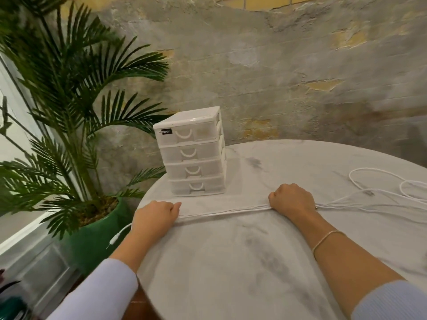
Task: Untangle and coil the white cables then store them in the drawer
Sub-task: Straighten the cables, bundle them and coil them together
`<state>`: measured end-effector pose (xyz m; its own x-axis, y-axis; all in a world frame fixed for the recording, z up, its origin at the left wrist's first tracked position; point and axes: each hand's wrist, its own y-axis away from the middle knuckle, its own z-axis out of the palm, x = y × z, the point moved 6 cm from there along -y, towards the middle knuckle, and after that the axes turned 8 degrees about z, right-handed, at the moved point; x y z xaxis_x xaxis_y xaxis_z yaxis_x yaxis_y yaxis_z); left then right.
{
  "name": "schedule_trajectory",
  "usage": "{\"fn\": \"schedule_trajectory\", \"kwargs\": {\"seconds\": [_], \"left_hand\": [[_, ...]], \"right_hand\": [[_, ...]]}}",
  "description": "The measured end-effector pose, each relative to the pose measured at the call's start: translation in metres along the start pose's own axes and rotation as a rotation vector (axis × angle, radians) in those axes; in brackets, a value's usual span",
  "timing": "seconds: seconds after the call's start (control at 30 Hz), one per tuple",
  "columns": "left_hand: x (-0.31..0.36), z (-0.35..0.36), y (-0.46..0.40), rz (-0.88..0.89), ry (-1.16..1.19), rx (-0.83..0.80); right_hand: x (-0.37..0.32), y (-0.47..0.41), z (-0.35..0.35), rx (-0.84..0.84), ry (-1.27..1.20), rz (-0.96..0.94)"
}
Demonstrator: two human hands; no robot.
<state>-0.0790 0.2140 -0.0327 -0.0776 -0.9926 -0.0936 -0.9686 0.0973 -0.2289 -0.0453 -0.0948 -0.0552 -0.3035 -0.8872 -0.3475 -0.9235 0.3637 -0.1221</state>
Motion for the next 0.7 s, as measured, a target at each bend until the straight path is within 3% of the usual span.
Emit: {"fn": "schedule_trajectory", "kwargs": {"seconds": [0.17, 0.4, 0.5, 0.57, 0.7], "left_hand": [[-0.053, 0.004, 0.006, -0.074, -0.213, -0.067], [-0.048, 0.018, -0.001, -0.002, -0.239, -0.123], [-0.048, 0.017, -0.004, -0.030, -0.210, -0.043], [-0.030, 0.008, -0.008, 0.042, -0.259, 0.077], [0.056, -0.008, -0.022, 0.322, 0.168, 0.343]], "right_hand": [[0.000, 0.000, 0.000, -0.010, 0.006, -0.003], [-0.003, 0.002, 0.002, -0.027, 0.027, -0.022], [-0.004, 0.002, 0.002, -0.036, 0.032, -0.028], [-0.004, 0.001, 0.002, -0.041, 0.036, -0.031], [-0.005, 0.000, 0.003, -0.048, 0.043, -0.027]]}}
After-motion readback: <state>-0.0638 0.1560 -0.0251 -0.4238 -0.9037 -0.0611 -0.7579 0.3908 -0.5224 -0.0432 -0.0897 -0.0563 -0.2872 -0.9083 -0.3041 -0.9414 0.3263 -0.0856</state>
